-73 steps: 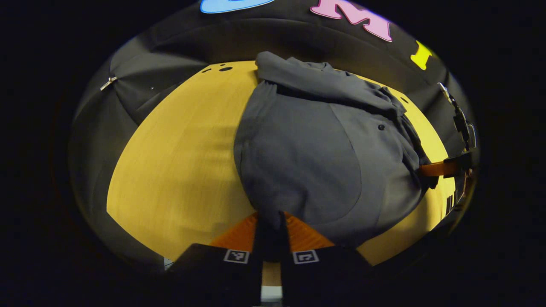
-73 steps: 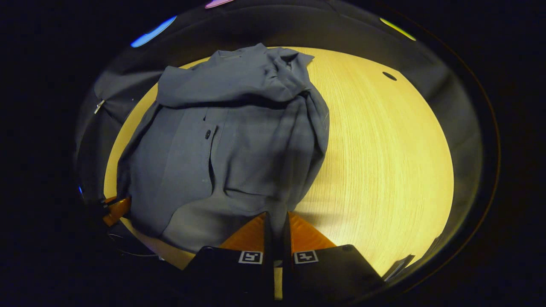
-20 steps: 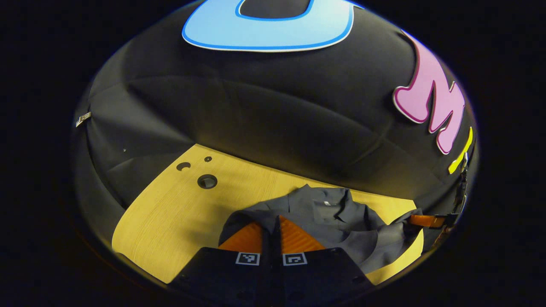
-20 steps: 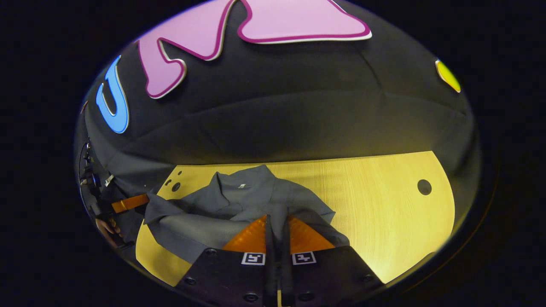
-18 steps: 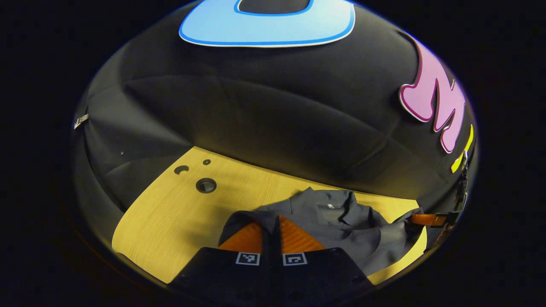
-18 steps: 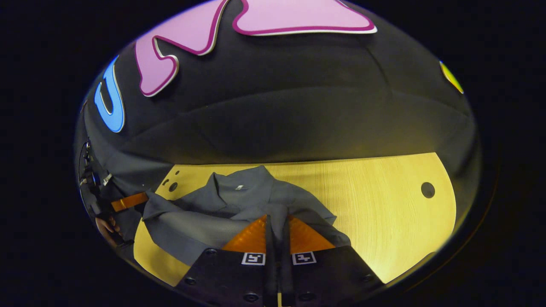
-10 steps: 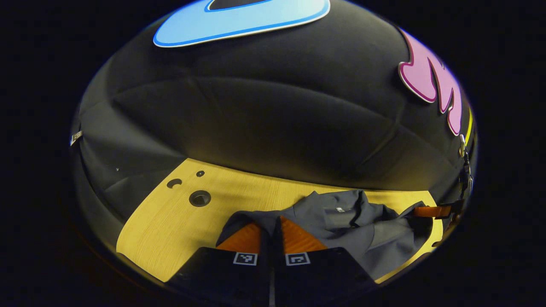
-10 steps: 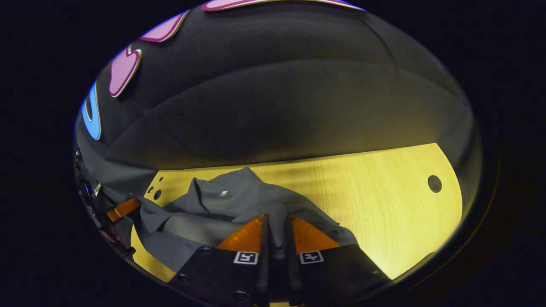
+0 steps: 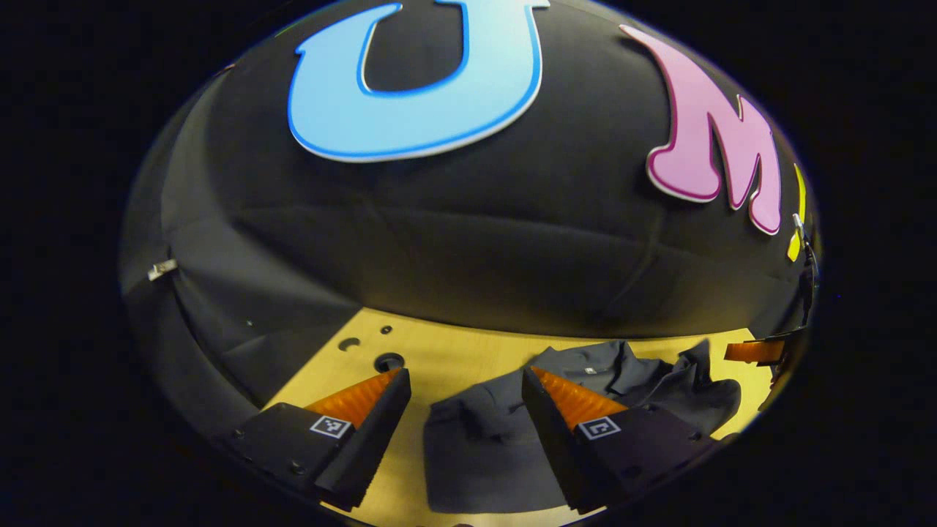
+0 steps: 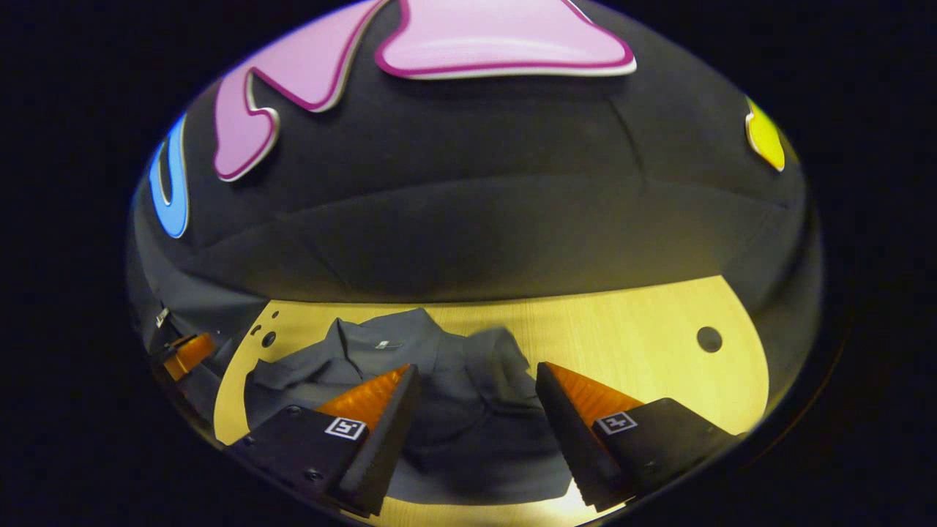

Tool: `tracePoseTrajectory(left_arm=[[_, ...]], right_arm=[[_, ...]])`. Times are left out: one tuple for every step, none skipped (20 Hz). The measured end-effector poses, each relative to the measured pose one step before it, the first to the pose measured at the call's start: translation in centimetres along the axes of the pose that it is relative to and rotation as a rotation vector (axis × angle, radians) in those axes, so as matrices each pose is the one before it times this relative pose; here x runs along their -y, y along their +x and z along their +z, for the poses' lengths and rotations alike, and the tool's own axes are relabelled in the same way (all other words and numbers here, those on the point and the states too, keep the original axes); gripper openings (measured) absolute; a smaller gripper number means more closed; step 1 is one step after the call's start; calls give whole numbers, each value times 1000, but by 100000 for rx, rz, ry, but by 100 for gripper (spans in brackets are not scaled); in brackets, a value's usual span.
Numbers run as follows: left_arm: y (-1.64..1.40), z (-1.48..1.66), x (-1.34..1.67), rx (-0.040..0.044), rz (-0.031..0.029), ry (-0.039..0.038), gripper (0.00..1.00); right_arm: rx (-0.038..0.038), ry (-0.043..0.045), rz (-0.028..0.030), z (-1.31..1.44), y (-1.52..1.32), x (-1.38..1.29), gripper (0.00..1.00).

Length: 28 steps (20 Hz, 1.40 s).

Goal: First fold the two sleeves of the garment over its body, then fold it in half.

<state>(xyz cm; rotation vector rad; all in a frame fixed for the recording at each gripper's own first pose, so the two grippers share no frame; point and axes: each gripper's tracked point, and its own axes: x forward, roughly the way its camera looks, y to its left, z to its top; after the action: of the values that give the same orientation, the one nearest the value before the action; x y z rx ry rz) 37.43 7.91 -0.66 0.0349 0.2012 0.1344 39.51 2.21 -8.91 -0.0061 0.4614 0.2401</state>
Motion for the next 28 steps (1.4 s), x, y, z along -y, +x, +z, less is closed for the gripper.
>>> tracePoseTrajectory(left_arm=[[-1674,772,-261,2133,814,257,96],[-1731,672,72,2159,-690,51,96],[-1702,518,133,2046,-1484,26,96],[-1805,584,132,1992,-1652,483,96],[-1731,505,40,1980,-1444,831,96],[-1807,471,74,1699,-1232,1031,96],[-1688,441,143,1996,-1357,899,96],[-1780,460,211,1867,-1382,625,96],[-1656,243,145,1973,-1324,310,96],[-1755,254,291,1660,-1743,196,96],[-1810,110,281,1440,-1348,-451,96],[-1823,237,254,2123,-1041,-893,96],[-1607,61,211,1817,-1017,-1070,96],[-1649,-187,270,899,-1230,-999,96],[-1579,-465,231,223,-1214,-590,96],[-1523,-318,80,97,-407,-290,96],[-1277,-495,99,9,-353,-364,96],[-1296,-426,67,170,-70,-584,96],[-1140,-434,98,355,-537,-330,96],[-1072,-397,-6,27,-297,-118,96],[-1031,-543,-147,-439,181,-134,96],[-1025,-425,-152,-670,350,-636,96],[-914,-504,-241,-851,426,-771,96],[-950,-532,-394,-871,858,-1025,96],[-806,-661,-288,-997,488,-926,96],[-515,-674,-209,-1368,-367,-686,96],[-319,-975,-421,-1670,319,-660,96],[-378,-811,-679,-1682,1469,-250,96]], right_arm=[[2639,-2384,-845,278,-1226,-333,99],[2859,-2100,-1033,330,-1591,-341,99],[2908,-1457,-1013,475,-1474,-339,99],[2911,-1136,-684,514,-1708,-482,99],[2674,-795,-555,541,-1862,-400,99],[2430,-495,-563,543,-1860,-359,99],[2142,-377,-331,366,-1856,-349,99],[1626,-476,-395,346,-1823,-303,99],[1427,-864,-718,151,-1737,-167,99],[1623,-869,-999,189,-1879,-69,99],[1638,-565,-930,55,-1630,-157,99],[1648,-166,-251,34,-1742,-221,99],[1076,305,754,-184,-1697,-325,99],[1372,392,1752,-237,-1743,-364,99],[1965,951,1179,-40,-1673,-468,99],[2000,1055,129,-63,-1727,-217,99],[1475,823,-746,-412,-1440,178,99],[945,645,-1512,-519,-1270,331,99],[867,657,-1371,-488,-1267,136,99],[273,417,-766,-402,-1152,43,99],[-254,318,-496,-523,-1290,-91,99],[-554,-72,-203,-659,-1135,-106,99],[-672,-311,-87,-578,-1029,-53,99],[-1560,-251,-165,-825,-923,-200,99],[-2510,-23,145,-1182,-824,-272,99],[-1517,37,355,-856,-871,-395,99],[-441,152,607,-497,-745,-504,99],[-112,-78,999,-474,-692,-543,99]])
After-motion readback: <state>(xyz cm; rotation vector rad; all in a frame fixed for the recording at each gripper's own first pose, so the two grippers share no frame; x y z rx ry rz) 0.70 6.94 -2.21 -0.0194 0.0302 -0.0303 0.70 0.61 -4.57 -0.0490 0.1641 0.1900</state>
